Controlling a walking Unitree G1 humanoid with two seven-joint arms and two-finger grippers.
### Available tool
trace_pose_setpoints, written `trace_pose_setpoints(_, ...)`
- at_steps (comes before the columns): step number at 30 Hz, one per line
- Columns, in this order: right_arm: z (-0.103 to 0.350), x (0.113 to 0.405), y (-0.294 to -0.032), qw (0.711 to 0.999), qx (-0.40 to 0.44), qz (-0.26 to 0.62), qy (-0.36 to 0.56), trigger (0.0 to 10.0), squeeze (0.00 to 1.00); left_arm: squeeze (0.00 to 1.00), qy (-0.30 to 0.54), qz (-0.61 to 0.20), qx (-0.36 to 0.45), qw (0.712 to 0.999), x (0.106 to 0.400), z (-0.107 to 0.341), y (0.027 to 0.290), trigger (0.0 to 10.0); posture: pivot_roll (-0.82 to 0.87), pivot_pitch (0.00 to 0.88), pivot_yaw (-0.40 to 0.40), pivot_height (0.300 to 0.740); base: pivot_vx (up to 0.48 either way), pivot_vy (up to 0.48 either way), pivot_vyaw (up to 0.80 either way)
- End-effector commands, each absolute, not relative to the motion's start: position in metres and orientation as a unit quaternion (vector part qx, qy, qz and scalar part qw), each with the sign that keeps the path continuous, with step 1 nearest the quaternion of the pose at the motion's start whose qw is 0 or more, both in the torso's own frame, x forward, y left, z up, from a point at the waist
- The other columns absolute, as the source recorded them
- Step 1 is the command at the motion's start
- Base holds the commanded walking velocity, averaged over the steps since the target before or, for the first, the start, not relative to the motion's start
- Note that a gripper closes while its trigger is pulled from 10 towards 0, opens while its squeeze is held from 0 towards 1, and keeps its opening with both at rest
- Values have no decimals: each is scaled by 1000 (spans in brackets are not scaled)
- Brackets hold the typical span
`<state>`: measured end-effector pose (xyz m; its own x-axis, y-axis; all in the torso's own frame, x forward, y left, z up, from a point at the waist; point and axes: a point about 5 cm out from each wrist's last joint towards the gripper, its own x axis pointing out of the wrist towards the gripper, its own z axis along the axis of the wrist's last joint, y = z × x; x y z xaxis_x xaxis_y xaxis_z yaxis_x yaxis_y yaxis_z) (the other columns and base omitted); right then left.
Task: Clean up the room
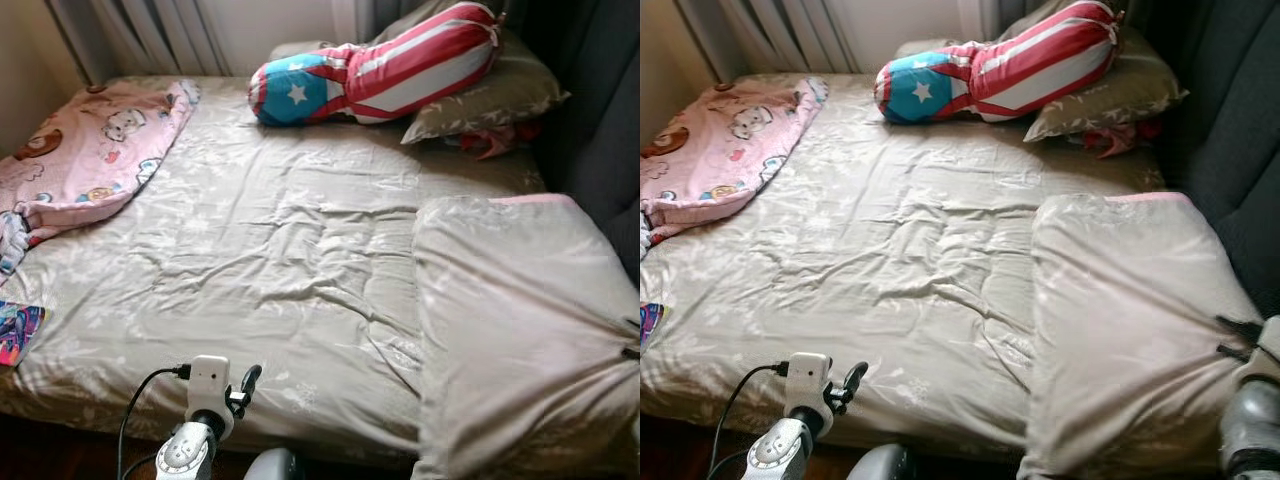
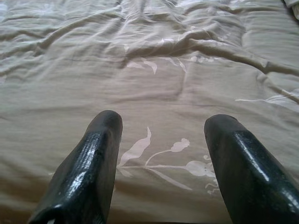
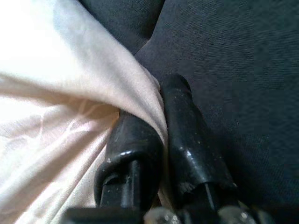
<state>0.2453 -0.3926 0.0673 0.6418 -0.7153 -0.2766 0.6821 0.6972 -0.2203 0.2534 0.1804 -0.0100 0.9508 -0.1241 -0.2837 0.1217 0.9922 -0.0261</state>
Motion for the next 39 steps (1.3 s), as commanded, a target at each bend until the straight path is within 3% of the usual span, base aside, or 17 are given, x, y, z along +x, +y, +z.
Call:
trace_pose_setpoints(1,86,241,-411,892,-68,-422,149,2510,0,0,159,-50,-7,986,248,-15,186,10000,-67,94,55,663,0,0,0)
trace_pose_setpoints(2,84,241,-409,893,-71,-416,157,10000,0,0,159,-50,-7,986,248,-15,186,10000,-66,94,57,663,0,0,0)
trace_pose_setpoints(8,70,252,-388,917,-58,-359,166,10000,0,0,156,-51,-7,986,247,-15,185,10000,-68,92,58,663,0,0,0)
trace_pose_setpoints(12,55,263,-360,944,-47,-274,178,10000,0,0,153,-50,-11,987,248,-14,183,10000,-67,76,52,663,0,0,0)
trace_pose_setpoints(13,50,266,-351,950,-40,-248,186,10000,212,0,153,-50,-13,987,249,-14,182,10000,-67,76,52,663,0,0,0)
trace_pose_setpoints(15,34,270,-326,960,-35,-181,209,10000,1000,0,156,-46,-20,986,250,-14,181,10000,-68,62,43,663,0,0,0)
trace_pose_setpoints(18,24,268,-313,960,-45,-154,228,10000,1000,0,162,-41,-28,985,250,-16,179,10000,-67,55,38,663,0,0,0)
trace_pose_setpoints(19,19,267,-308,959,-55,-150,235,10000,671,0,165,-40,-29,985,249,-16,179,10000,-68,50,36,663,0,0,0)
trace_pose_setpoints(22,14,265,-302,957,-66,-144,243,10000,671,0,169,-36,-32,984,248,-18,180,10000,-69,48,35,663,0,0,0)
trace_pose_setpoints(23,9,264,-294,959,-66,-129,246,10000,0,0,175,-32,-37,983,247,-20,180,10000,-73,41,31,663,0,0,0)
trace_pose_setpoints(28,-15,255,-258,960,-24,-80,266,10000,0,0,198,-16,-51,979,242,-27,180,10000,-79,10,16,663,0,0,0)
trace_pose_setpoints(34,-52,225,-206,942,29,-29,332,10000,0,0,252,-2,-65,965,232,-42,179,10000,-65,0,7,663,0,0,0)
trace_pose_setpoints(39,-65,209,-196,931,47,-51,358,10000,0,0,304,20,-71,950,217,-56,187,10000,-56,0,-1,663,0,0,0)
